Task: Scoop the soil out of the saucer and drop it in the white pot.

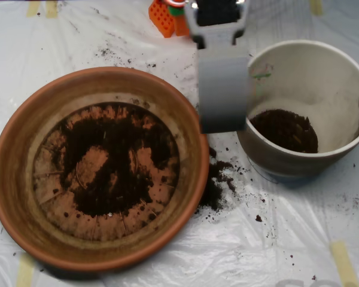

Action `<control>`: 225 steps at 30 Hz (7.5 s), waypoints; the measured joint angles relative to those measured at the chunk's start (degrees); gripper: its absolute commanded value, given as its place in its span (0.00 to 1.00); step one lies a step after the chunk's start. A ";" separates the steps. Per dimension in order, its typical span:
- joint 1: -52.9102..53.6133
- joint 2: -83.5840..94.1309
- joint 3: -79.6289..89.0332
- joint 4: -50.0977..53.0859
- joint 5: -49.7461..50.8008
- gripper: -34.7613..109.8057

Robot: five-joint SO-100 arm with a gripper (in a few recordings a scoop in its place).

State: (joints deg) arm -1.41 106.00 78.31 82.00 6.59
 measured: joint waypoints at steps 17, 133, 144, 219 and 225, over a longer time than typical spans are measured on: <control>22.68 8.09 38.41 -17.84 -4.83 0.52; -13.89 -0.44 -4.48 -0.26 -3.60 0.52; 5.19 -2.20 1.76 -3.43 -0.97 0.56; 30.06 -41.13 2.02 -9.76 -14.33 0.41; 28.83 -30.59 18.37 -19.78 -15.12 0.37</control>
State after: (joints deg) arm 27.42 75.41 96.68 62.23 -8.53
